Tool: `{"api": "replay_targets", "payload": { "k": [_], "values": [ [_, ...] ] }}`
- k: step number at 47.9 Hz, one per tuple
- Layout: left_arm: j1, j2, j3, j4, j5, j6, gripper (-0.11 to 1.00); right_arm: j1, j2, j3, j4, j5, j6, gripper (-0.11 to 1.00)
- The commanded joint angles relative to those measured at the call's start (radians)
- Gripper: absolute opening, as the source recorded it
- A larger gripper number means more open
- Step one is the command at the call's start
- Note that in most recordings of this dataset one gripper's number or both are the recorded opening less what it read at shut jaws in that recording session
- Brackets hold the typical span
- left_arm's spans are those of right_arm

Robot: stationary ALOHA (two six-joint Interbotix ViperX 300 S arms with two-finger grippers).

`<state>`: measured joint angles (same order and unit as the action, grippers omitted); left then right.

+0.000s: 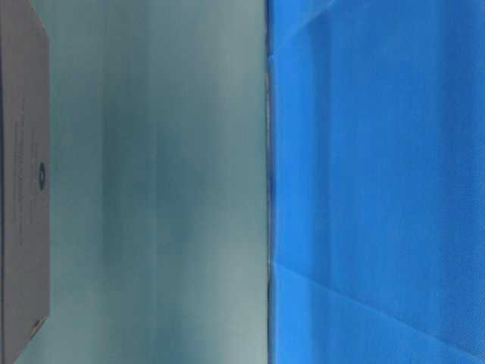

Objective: Lift up the cardboard box by clamping it between your arms.
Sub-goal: 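Lift the clamped box upward between both grippers, then lower the clamped box back onto the table with both grippers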

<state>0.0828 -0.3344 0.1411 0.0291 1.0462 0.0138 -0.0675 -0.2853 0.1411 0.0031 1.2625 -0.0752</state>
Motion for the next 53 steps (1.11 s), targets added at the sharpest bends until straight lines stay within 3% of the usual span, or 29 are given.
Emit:
{"api": "replay_targets", "payload": {
  "k": [1, 16, 36, 53],
  "values": [
    [0.005, 0.018, -0.089, -0.003, -0.048, -0.011, 0.86, 0.003, 0.021, -0.04, 0.008, -0.034, 0.028, 0.99],
    [0.006, 0.02, -0.049, -0.003, -0.061, -0.011, 0.86, 0.0, 0.021, -0.006, 0.009, -0.048, 0.028, 0.99],
    [0.009, 0.034, 0.207, -0.003, -0.279, -0.012, 0.86, -0.005, 0.026, 0.265, 0.006, -0.313, 0.028, 0.99],
    [0.011, 0.123, 0.383, -0.003, -0.445, -0.015, 0.86, -0.003, 0.083, 0.42, 0.006, -0.52, 0.029, 0.99]
  ]
}}
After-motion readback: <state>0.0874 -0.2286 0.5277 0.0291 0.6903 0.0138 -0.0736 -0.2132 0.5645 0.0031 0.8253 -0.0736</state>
